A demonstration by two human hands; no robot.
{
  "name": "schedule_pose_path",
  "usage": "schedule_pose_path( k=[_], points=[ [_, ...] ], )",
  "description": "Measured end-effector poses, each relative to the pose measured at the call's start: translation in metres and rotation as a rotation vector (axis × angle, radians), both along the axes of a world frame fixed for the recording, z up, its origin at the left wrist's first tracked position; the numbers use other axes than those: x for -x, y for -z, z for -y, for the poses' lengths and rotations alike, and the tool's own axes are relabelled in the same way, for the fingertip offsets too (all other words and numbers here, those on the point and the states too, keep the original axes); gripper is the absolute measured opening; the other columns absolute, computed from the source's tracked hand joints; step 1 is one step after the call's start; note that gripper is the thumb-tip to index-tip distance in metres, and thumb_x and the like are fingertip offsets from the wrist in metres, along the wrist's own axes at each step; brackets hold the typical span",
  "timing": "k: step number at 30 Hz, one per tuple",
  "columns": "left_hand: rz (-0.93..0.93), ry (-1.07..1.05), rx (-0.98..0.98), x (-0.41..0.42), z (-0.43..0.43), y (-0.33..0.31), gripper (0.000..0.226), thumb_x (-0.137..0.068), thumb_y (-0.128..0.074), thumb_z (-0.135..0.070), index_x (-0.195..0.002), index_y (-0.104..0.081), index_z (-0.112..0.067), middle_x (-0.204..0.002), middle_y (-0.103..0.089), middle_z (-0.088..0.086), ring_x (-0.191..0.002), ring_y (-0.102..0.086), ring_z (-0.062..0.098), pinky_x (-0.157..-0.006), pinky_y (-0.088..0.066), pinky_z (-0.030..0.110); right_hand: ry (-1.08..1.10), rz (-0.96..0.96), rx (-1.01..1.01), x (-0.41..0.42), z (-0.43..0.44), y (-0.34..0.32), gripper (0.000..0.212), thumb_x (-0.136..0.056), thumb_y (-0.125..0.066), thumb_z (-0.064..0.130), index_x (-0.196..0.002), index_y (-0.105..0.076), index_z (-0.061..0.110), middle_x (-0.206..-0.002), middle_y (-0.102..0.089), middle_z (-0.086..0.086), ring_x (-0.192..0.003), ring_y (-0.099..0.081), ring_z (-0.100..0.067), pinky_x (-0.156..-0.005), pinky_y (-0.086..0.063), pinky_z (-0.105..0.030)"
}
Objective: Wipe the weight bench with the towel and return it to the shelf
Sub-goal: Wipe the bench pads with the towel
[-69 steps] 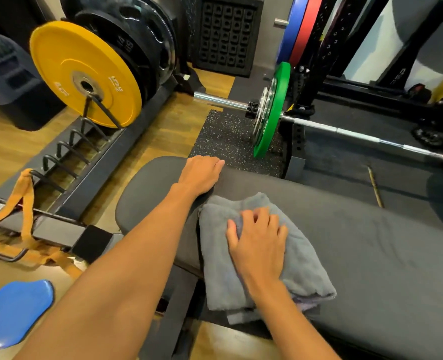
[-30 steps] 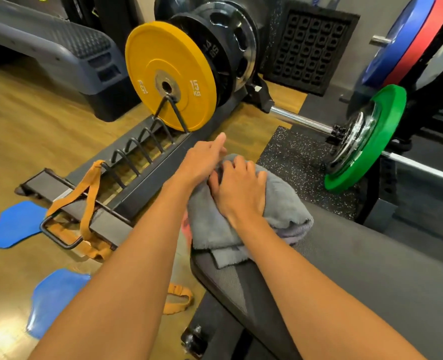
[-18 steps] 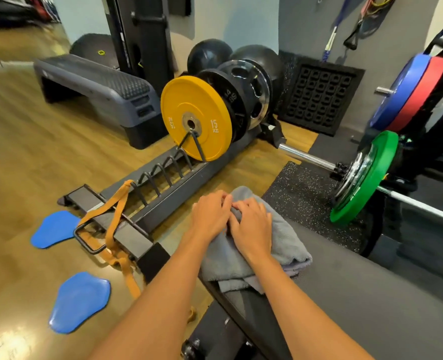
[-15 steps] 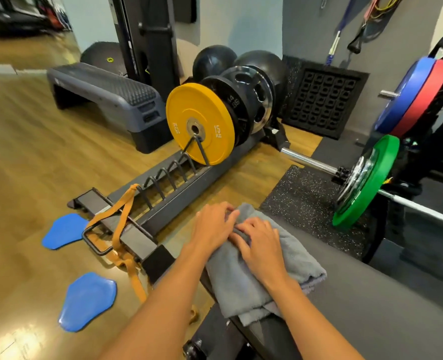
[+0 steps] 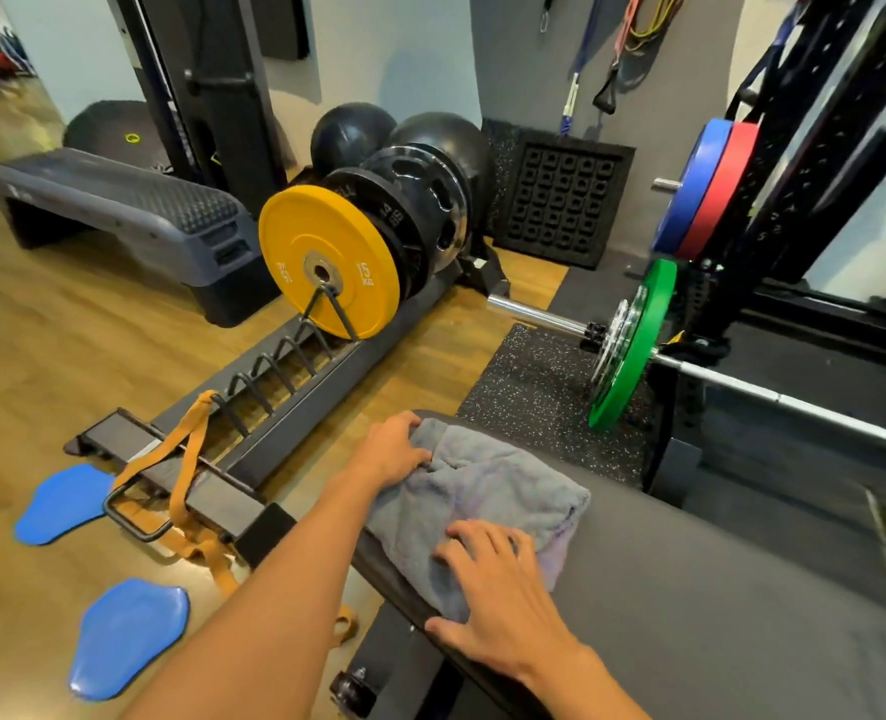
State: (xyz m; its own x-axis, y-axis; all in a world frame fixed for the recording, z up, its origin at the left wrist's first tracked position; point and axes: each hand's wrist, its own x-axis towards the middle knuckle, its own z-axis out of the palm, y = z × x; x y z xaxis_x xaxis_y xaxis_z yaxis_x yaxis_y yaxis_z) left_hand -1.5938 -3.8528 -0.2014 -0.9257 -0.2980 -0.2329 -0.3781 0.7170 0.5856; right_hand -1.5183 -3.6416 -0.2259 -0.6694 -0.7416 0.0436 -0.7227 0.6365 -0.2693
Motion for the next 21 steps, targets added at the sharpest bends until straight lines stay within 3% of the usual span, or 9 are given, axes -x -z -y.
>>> schedule_pose_path(
  k=[5,11,14,17,19,21],
  points=[
    [-0.054,0.043,0.008,-0.004,0.002,0.002,0.048,-0.084,-0.070,-0.026,-0.128,-0.055,-0.015,-0.129,-0.061,0.012,-0.119,-0.054,0.030,-0.088,-0.042,0.032,-0.007,0.034,0.049,0.018,0.002,-0.017,0.023,-0.084,-0.053,0.036,-0.105,-0.061,0.029,-0.117,-0.056,0.013,-0.112,-0.049,-0.016,-0.083,-0.031,-0.037],
    [-0.052,0.145,0.116,-0.011,0.004,0.006,0.044,-0.087,-0.065,-0.033,-0.126,-0.053,-0.013,-0.123,-0.062,0.014,-0.113,-0.055,0.034,-0.086,-0.045,0.041,0.013,0.066,0.033,0.019,0.002,-0.019,0.022,-0.090,-0.055,0.032,-0.110,-0.063,0.027,-0.115,-0.058,0.008,-0.112,-0.047,-0.016,-0.086,-0.035,-0.040],
    [-0.025,0.166,0.134,-0.013,0.006,0.001,0.051,-0.092,-0.057,-0.040,-0.134,-0.047,-0.012,-0.131,-0.056,0.016,-0.118,-0.052,0.033,-0.092,-0.044,0.041,0.093,0.170,0.100,0.023,0.004,-0.027,0.017,-0.090,-0.056,0.023,-0.106,-0.061,0.021,-0.101,-0.062,0.006,-0.095,-0.053,-0.011,-0.082,-0.039,-0.036],
    [-0.115,0.100,-0.083,-0.016,0.007,-0.016,0.047,-0.098,-0.046,-0.042,-0.134,-0.052,-0.012,-0.133,-0.056,0.011,-0.120,-0.053,0.028,-0.097,-0.041,0.037,0.271,0.427,0.430,0.043,0.004,-0.052,0.012,-0.089,-0.058,0.010,-0.089,-0.061,0.022,-0.074,-0.059,0.011,-0.061,-0.050,0.003,-0.061,-0.038,-0.018],
    [-0.168,0.022,-0.325,-0.014,0.007,-0.030,0.036,-0.101,-0.039,-0.029,-0.112,-0.067,-0.011,-0.122,-0.063,0.010,-0.112,-0.058,0.026,-0.092,-0.043,0.036,0.365,0.518,0.560,0.065,0.001,-0.072,0.015,-0.090,-0.059,0.011,-0.085,-0.064,0.024,-0.070,-0.061,0.009,-0.058,-0.050,0.005,-0.057,-0.038,-0.013],
    [-0.160,-0.107,-0.630,-0.010,0.007,-0.041,0.033,-0.094,-0.037,-0.010,-0.094,-0.071,-0.012,-0.106,-0.067,0.013,-0.098,-0.062,0.026,-0.083,-0.053,0.034,0.496,0.617,0.690,0.090,-0.002,-0.088,0.009,-0.090,-0.061,0.015,-0.084,-0.066,0.020,-0.075,-0.063,0.002,-0.068,-0.055,-0.006,-0.063,-0.041,-0.023]
  ],
)
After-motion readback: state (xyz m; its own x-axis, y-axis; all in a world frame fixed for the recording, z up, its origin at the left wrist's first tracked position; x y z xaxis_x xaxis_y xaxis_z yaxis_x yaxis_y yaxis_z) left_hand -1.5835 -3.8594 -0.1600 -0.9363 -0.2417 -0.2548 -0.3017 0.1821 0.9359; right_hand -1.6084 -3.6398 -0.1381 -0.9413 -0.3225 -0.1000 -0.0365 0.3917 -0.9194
